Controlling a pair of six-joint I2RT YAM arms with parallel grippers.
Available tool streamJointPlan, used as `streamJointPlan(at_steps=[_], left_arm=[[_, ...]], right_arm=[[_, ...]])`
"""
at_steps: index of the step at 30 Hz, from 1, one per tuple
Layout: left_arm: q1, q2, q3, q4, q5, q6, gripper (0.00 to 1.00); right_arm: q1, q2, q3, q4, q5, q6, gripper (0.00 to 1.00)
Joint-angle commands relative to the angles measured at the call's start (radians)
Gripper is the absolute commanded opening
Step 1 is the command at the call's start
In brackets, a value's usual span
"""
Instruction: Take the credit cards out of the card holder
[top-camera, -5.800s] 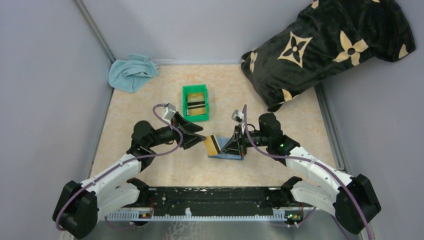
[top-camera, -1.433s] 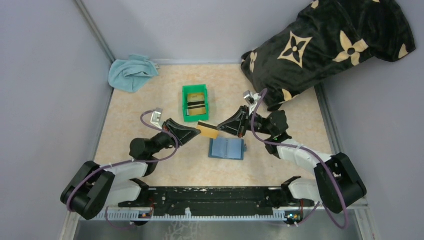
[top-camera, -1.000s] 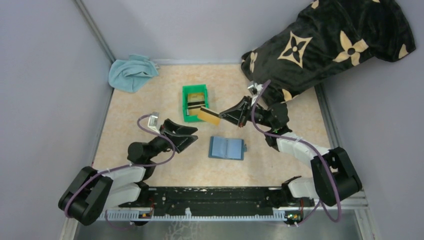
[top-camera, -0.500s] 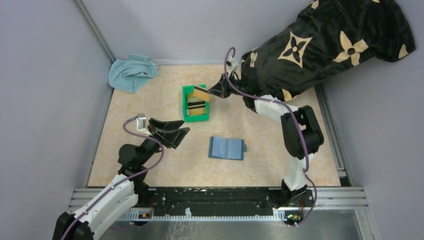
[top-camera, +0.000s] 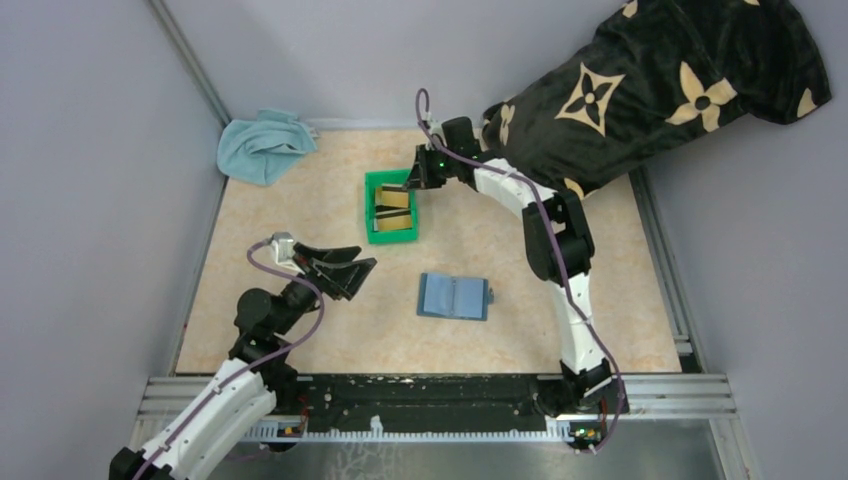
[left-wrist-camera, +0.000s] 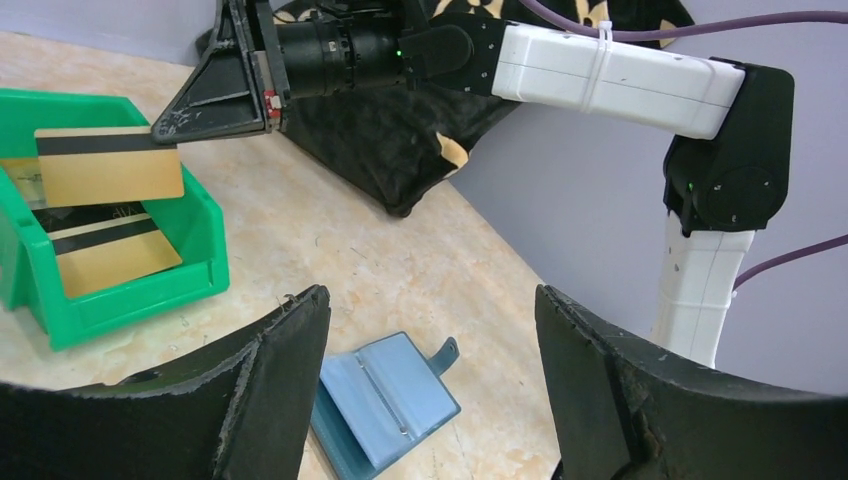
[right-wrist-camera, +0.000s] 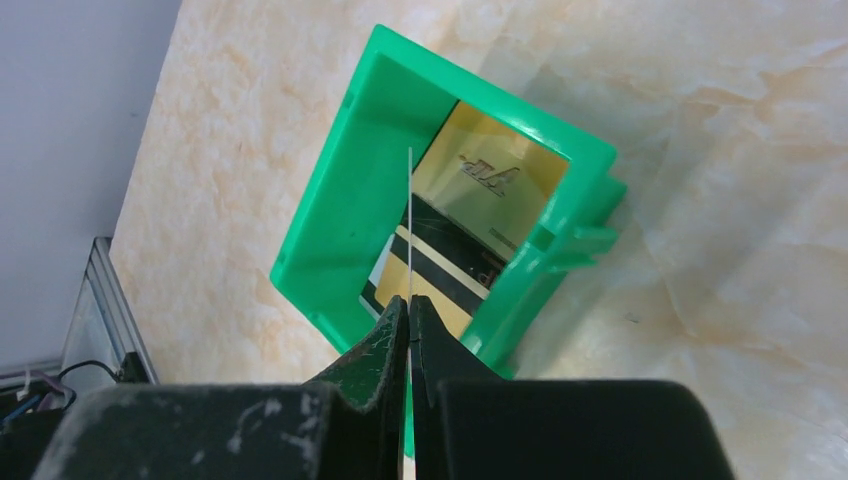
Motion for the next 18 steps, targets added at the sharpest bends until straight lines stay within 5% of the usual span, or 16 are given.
streamJointPlan(at_steps=[1,11,14,18], left_arm=[[0.005,-0.02,0.03,-0.046,-0.016,0.037,0.81],[0.005,-0.052,0.044,-0.109,-0.016,0.052,0.82],[0.005,-0.06,0.046,-0.124,-0.017,0.051,0.82],[0.005,-0.066,0.045,-0.134,-0.011,0.048,0.82]], right_arm=[[0.037,0.053,0.147,-0.111,0.006,-0.03,0.0],[0.054,0.158,0.31,-0.14,0.016,-0.033,0.02],[0.055,0.149,0.313,-0.106,0.049,-0.039,0.32],[0.055,0.076,0.278,-0.053,0.142,-0.075,0.39]])
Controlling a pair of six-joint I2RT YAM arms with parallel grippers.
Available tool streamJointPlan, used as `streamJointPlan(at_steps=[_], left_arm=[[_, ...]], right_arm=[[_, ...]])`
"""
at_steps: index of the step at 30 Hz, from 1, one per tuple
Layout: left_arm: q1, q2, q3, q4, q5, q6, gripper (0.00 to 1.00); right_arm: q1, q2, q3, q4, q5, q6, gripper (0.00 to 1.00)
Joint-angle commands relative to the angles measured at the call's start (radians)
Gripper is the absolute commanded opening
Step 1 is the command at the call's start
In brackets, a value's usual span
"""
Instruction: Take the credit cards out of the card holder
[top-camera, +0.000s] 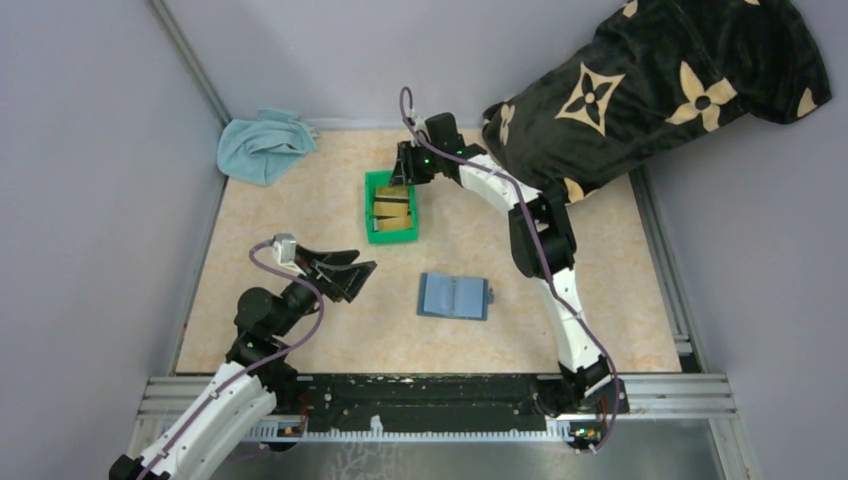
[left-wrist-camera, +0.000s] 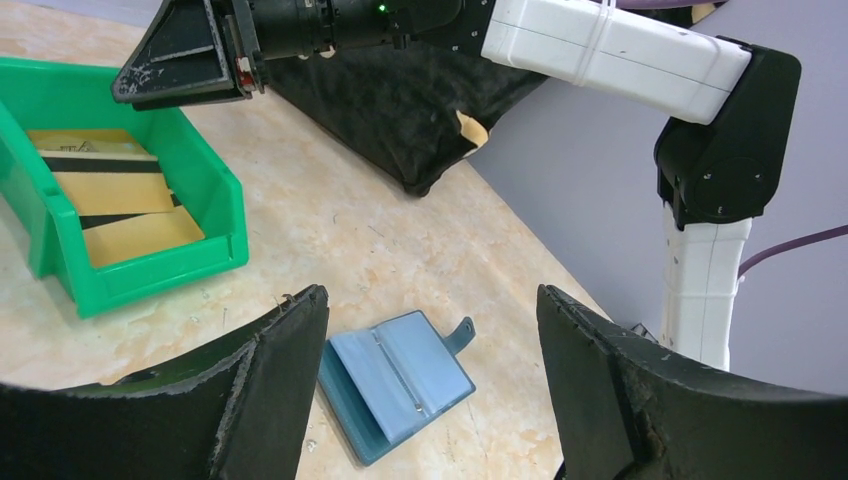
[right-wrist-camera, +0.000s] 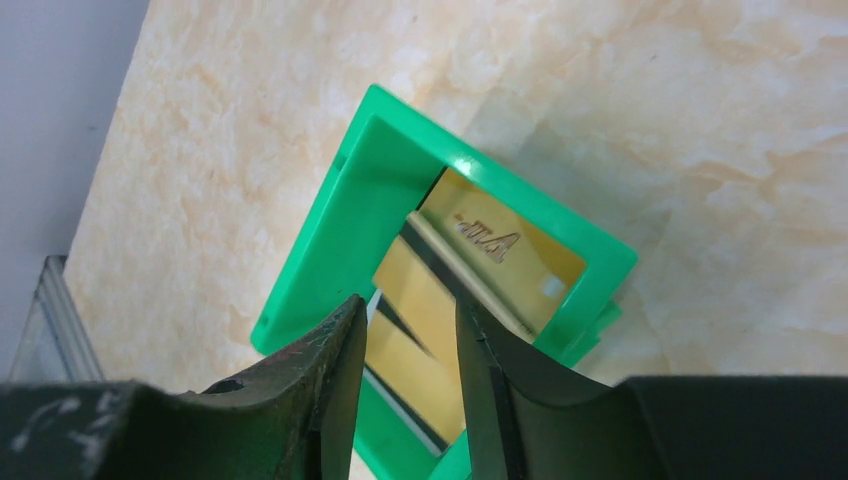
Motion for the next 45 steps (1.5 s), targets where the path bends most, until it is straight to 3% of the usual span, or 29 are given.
streamJointPlan(at_steps=[1,10,14,17,19,22,23,29,31,34,40,41,43,45], left_arm=[[0.005,-0.014,0.035,-0.016,-0.001,0.01,0.82],[0.004,0.064,0.026,0.06,0.052,0.007,0.83],[0.004,0.179,0.069,0.084,0.118,0.047,0.78],[-0.001,0.299,0.122,0.085,0.154,0.064,0.61],[-0.011,0.385,0.147,0.109,0.179,0.075,0.36],[-0.042,0.517,0.163,0.205,0.215,0.074,0.05],[-0.059,0.56,0.17,0.223,0.215,0.073,0.0],[-0.2,0.779,0.257,0.159,0.045,0.114,0.0],[-0.24,0.834,0.286,0.12,0.005,0.123,0.0],[-0.26,0.913,0.299,0.118,0.031,0.106,0.15],[-0.27,1.023,0.262,0.155,0.025,0.078,0.3],[-0.271,1.037,0.259,0.148,0.02,0.08,0.34],[-0.271,1.057,0.262,0.117,0.009,0.087,0.54],[-0.271,1.069,0.26,0.096,0.002,0.095,0.59]], right_arm=[[0.002,-0.105,0.0,0.115,0.107,-0.052,0.4],[0.003,-0.453,-0.399,0.39,0.235,-0.09,0.36],[0.003,-0.646,-0.683,0.498,0.315,-0.074,0.3],[0.003,-0.77,-0.919,0.537,0.366,-0.046,0.18],[0.004,-0.832,-1.052,0.562,0.379,-0.022,0.0],[0.01,-0.927,-1.239,0.606,0.398,0.011,0.0],[0.015,-0.953,-1.284,0.607,0.401,0.02,0.0],[0.123,-1.063,-1.439,0.557,0.455,0.04,0.0],[0.138,-1.082,-1.461,0.532,0.457,0.054,0.12],[0.143,-1.121,-1.518,0.532,0.454,0.078,0.25],[0.146,-1.235,-1.62,0.515,0.506,0.119,0.27],[0.146,-1.255,-1.631,0.507,0.525,0.132,0.28],[0.146,-1.302,-1.65,0.474,0.557,0.153,0.34],[0.144,-1.35,-1.666,0.432,0.605,0.175,0.36]])
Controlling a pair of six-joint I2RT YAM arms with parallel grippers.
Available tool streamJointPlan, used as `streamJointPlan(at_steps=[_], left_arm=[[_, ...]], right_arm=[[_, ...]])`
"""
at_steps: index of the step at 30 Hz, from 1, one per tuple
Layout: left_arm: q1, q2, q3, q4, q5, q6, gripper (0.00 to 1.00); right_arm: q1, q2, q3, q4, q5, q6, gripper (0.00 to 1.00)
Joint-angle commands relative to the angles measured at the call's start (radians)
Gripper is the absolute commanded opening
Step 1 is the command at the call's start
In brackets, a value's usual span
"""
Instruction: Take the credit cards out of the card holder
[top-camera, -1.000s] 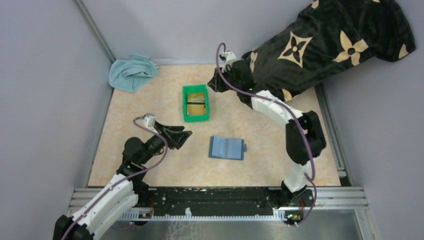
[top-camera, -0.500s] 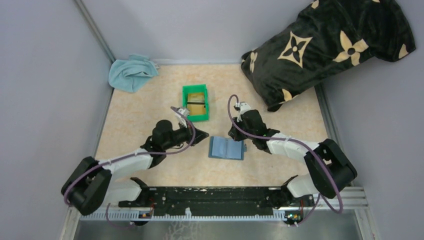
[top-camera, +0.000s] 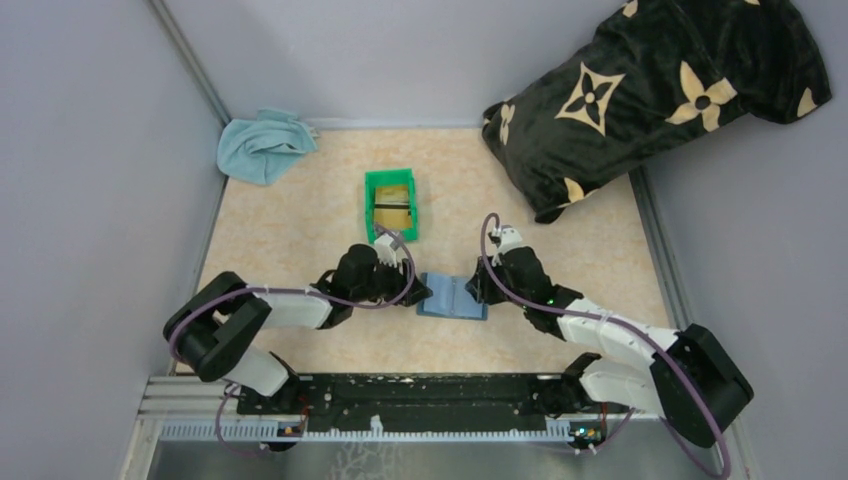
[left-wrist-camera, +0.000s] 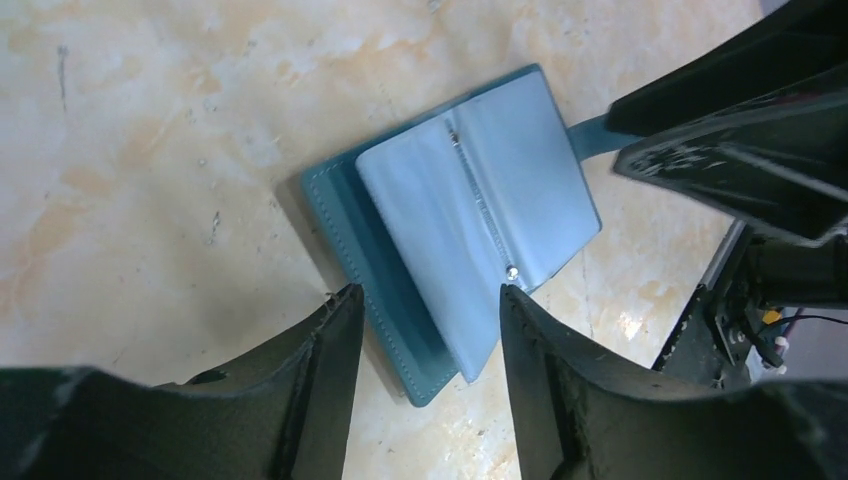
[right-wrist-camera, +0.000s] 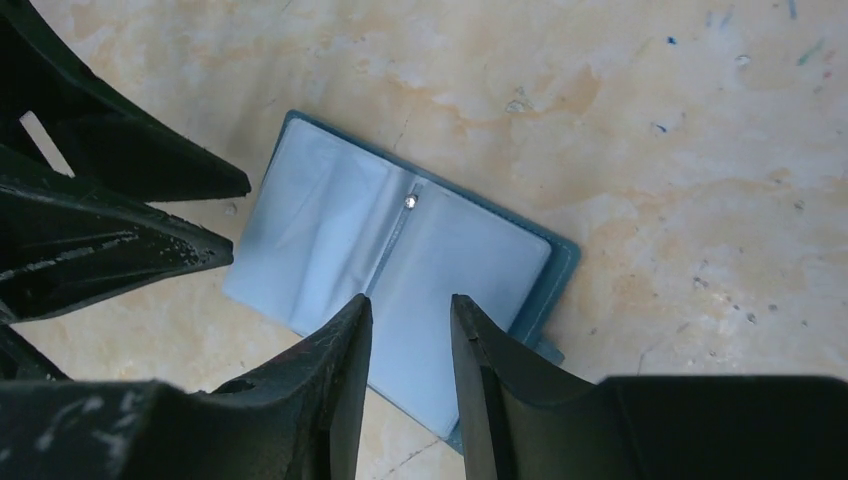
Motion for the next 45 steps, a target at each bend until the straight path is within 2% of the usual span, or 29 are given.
streamJointPlan(at_steps=[1,4,6,12,17,20,22,23,25,27,29,33,35,38,39,40,41,42,43,45], left_arm=[[-0.007,0.025,-0.008,-0.031,-0.03,0.014,0.6],[-0.007,0.028,-0.015,-0.037,-0.039,0.019,0.59],[-0.007,0.036,-0.016,-0.037,-0.041,0.021,0.55],[-0.02,0.098,0.006,-0.016,-0.029,0.006,0.25],[-0.034,0.123,0.019,-0.023,-0.034,-0.012,0.01],[-0.034,0.116,0.018,-0.024,-0.033,-0.014,0.0],[-0.036,0.104,0.017,-0.03,-0.036,-0.014,0.0],[-0.035,0.099,0.017,-0.033,-0.036,-0.013,0.03],[-0.034,0.083,0.015,-0.035,-0.043,-0.013,0.19],[-0.035,0.052,0.007,-0.035,-0.058,-0.012,0.32],[-0.035,0.018,-0.005,-0.038,-0.069,-0.008,0.56],[-0.035,-0.078,-0.015,-0.066,-0.066,0.003,0.9],[-0.035,-0.142,-0.025,-0.08,-0.087,0.008,0.99],[-0.033,-0.249,-0.039,-0.122,-0.158,0.012,0.99],[-0.033,-0.287,-0.04,-0.147,-0.19,0.009,0.99],[-0.032,-0.321,-0.042,-0.166,-0.214,0.01,0.99],[-0.032,-0.348,-0.039,-0.199,-0.228,0.015,0.99],[-0.03,-0.374,-0.03,-0.232,-0.236,0.028,0.99],[-0.029,-0.394,-0.019,-0.268,-0.25,0.031,0.99],[-0.029,-0.443,0.005,-0.333,-0.276,0.035,0.99]], right_arm=[[0.001,-0.122,-0.018,-0.053,0.143,0.066,0.36],[0.001,-0.19,-0.042,-0.113,0.218,0.087,0.43],[0.001,-0.208,-0.048,-0.163,0.254,0.101,0.44],[0.001,-0.18,-0.088,-0.159,0.226,0.131,0.44],[0.001,-0.149,-0.109,-0.153,0.216,0.155,0.21],[0.001,-0.149,-0.106,-0.153,0.226,0.157,0.04],[0.001,-0.161,-0.099,-0.151,0.224,0.154,0.0],[0.002,-0.166,-0.095,-0.146,0.222,0.151,0.0],[0.001,-0.174,-0.088,-0.152,0.226,0.149,0.0],[0.001,-0.176,-0.081,-0.157,0.231,0.149,0.14],[0.001,-0.189,-0.084,-0.156,0.24,0.148,0.28],[0.001,-0.229,-0.091,-0.147,0.272,0.141,0.41],[0.001,-0.236,-0.088,-0.138,0.29,0.125,0.48],[-0.003,-0.215,-0.066,-0.12,0.3,0.102,0.5],[-0.003,-0.202,-0.057,-0.11,0.286,0.093,0.47],[-0.004,-0.188,-0.046,-0.099,0.266,0.082,0.36],[-0.004,-0.173,-0.034,-0.094,0.252,0.079,0.18],[-0.004,-0.16,-0.027,-0.079,0.239,0.078,0.06],[-0.004,-0.149,-0.021,-0.065,0.231,0.077,0.0],[-0.004,-0.129,-0.017,-0.037,0.228,0.074,0.0]])
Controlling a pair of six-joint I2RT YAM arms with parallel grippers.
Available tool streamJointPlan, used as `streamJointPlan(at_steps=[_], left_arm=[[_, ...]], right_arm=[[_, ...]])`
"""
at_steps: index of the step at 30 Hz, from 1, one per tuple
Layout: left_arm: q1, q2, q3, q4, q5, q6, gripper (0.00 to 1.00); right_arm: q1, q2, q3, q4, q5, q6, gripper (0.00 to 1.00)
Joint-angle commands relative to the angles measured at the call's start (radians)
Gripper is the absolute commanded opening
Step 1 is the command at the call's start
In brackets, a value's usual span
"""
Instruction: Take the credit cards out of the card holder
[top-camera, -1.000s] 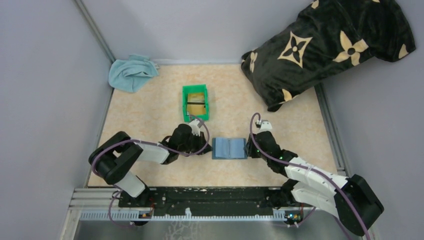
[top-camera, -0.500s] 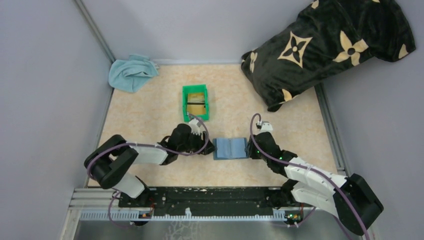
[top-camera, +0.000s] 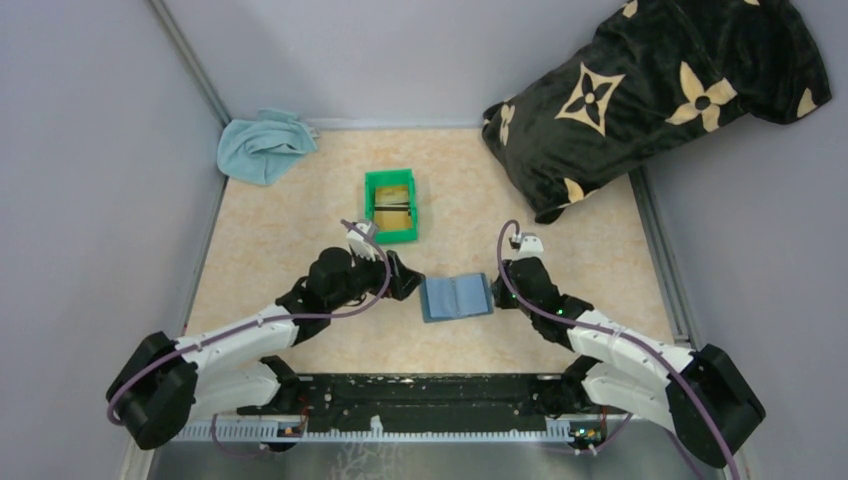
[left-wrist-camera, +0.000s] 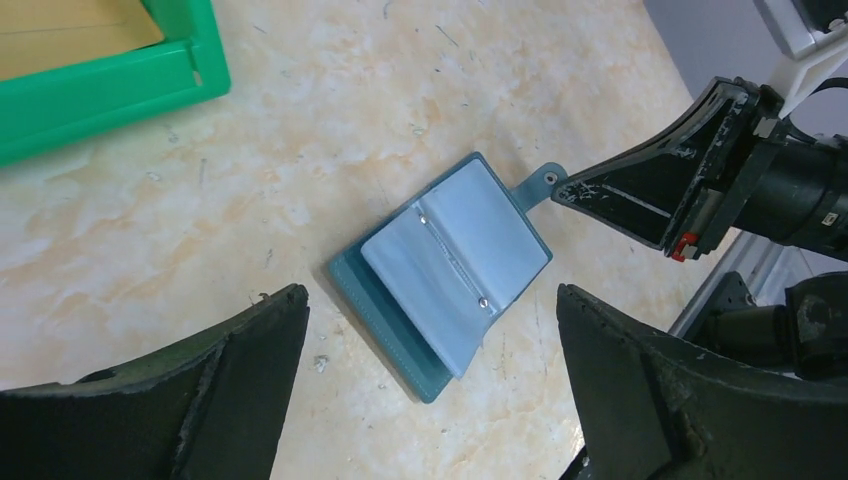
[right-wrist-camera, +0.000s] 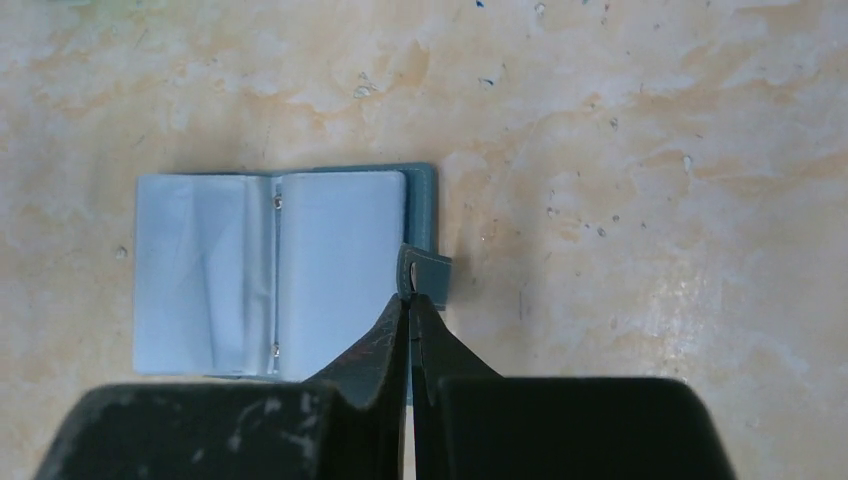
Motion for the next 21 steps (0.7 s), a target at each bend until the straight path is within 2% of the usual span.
streamJointPlan(at_steps=[1,5,6,10,13,21], left_arm=[[0.0,-0.091,0.044,-0.177,-0.093,0.033,0.99],[0.0,-0.197,0.029,-0.214,-0.127,0.035,0.99],[0.001,-0.218,0.014,-0.207,-0.127,0.039,0.99],[0.001,-0.246,-0.006,-0.199,-0.123,0.043,0.99],[0.003,-0.241,0.003,-0.214,-0.12,0.041,0.99],[0.003,-0.244,0.01,-0.221,-0.122,0.044,0.99]], right_arm=[[-0.004,0.041,0.066,0.122,-0.019,-0.028,0.0],[-0.004,0.094,0.109,0.123,-0.031,-0.048,0.0],[-0.004,0.1,0.118,0.118,-0.031,-0.047,0.03],[-0.005,0.092,0.134,0.096,-0.019,-0.046,0.44],[-0.005,0.077,0.123,0.096,-0.01,-0.044,0.57],[-0.005,0.073,0.098,0.11,-0.018,-0.039,0.55]])
